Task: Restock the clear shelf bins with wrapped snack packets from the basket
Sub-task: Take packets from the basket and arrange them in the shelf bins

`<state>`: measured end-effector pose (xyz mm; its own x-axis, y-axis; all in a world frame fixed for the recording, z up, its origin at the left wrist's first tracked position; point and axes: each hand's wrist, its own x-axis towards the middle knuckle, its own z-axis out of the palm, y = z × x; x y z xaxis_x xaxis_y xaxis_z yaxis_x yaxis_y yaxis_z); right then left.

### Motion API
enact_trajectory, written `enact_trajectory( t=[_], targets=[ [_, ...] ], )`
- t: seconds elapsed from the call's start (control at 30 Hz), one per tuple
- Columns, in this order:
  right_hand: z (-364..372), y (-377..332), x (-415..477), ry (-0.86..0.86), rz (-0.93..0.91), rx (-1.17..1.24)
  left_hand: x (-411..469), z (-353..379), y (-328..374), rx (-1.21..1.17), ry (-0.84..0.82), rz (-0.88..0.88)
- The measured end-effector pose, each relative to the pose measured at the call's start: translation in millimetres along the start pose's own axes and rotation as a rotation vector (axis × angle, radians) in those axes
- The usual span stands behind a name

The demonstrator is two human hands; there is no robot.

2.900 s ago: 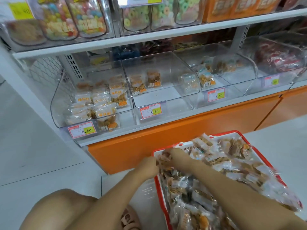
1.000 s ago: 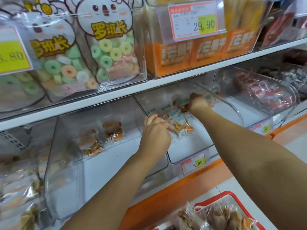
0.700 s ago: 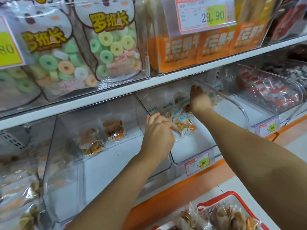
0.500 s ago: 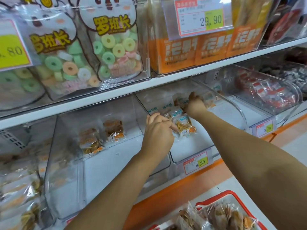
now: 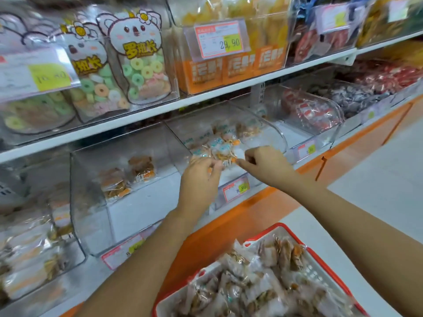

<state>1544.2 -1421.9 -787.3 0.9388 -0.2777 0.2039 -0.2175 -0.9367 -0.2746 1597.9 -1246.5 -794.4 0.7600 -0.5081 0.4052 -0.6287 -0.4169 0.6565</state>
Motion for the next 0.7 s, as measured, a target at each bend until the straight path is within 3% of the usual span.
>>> enact_trajectory(
  t=[0.13,0.27,0.4,0.5,0.63,0.7],
  targets=[
    [28.9,17.3,-57.3,-0.274,0.028,-0.05,-68.2,-2.3,18.1,-0.206,-0.089,-0.015],
    [77.3,21.8,-86.2,-0.508,0.106,0.012,-112.3,20.5,-11.7,-0.022,-0.371,-0.199],
    [127.3,-1.2,-115.1,-0.553,0.143,0.124,-147.6,45.2,-59.9,0.102,-0.663,-0.47],
    [158.7,-20.9,-132.6,-0.497,0.216,0.105,-174.6,56.6,-83.2,0.108,-0.784,-0.616],
    [177.9,-30.1,-144.7,-0.447,0.275,-0.01,-196.0,56.8,-93.2,0.022,-0.771,-0.665],
    [175.0,-31.8,-142.2,-0.399,0.306,0.073,-196.0,52.0,-94.7,-0.032,-0.691,-0.698]
  ],
)
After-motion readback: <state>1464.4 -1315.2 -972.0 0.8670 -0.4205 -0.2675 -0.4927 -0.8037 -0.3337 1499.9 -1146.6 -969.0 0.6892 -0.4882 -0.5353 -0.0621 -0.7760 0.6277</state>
